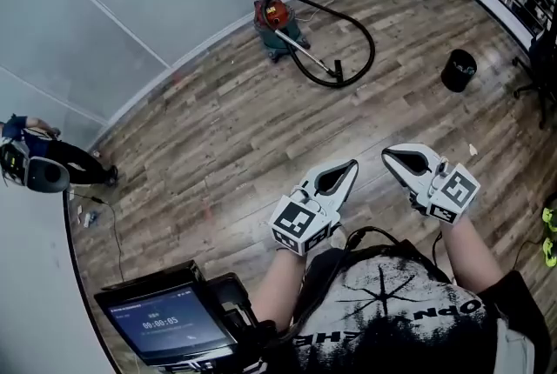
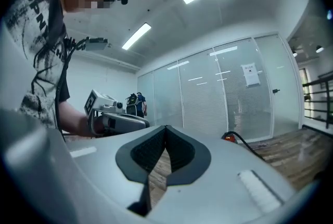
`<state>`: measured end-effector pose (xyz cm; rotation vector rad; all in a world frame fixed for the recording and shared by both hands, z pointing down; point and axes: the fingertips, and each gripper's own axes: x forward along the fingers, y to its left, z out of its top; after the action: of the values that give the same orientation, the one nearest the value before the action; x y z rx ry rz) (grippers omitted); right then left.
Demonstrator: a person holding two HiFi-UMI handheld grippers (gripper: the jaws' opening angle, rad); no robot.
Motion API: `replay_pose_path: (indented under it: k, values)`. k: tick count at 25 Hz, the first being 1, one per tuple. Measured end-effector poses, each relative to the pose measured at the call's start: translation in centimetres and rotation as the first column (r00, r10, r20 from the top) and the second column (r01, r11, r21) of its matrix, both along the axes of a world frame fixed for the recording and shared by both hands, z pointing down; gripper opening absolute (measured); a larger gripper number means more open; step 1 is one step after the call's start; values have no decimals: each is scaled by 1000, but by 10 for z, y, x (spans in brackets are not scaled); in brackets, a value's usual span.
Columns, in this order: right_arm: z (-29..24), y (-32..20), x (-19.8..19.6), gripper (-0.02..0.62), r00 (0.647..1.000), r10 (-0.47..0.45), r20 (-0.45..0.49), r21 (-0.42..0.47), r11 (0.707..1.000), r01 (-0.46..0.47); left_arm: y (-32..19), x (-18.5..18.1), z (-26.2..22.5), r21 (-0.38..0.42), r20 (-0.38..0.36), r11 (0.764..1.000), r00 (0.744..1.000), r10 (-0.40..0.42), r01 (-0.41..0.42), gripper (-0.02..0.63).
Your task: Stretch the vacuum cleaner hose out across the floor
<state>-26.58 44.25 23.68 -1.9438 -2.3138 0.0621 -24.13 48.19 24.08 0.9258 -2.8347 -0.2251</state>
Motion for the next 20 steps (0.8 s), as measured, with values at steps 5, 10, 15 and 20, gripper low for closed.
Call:
replay_pose_path:
  k: [5, 10, 15, 20]
  values:
    - [3, 53, -13, 5, 999, 17, 49, 42, 999, -19, 48, -14, 2, 3, 9, 1000, 999, 31, -31, 0]
    - [4, 92, -47, 5, 997, 21, 70, 70, 997, -26, 89, -48, 3, 23, 4, 999, 999, 35, -35, 0]
    - [6, 112, -68, 6, 997, 27, 76, 81, 996, -33, 110, -65, 8, 41, 0, 998, 999, 38, -38, 0]
    - [5, 122, -70, 5, 998, 21, 66, 63, 998, -25, 121, -62, 16, 46, -25, 999, 1000, 11, -10, 0]
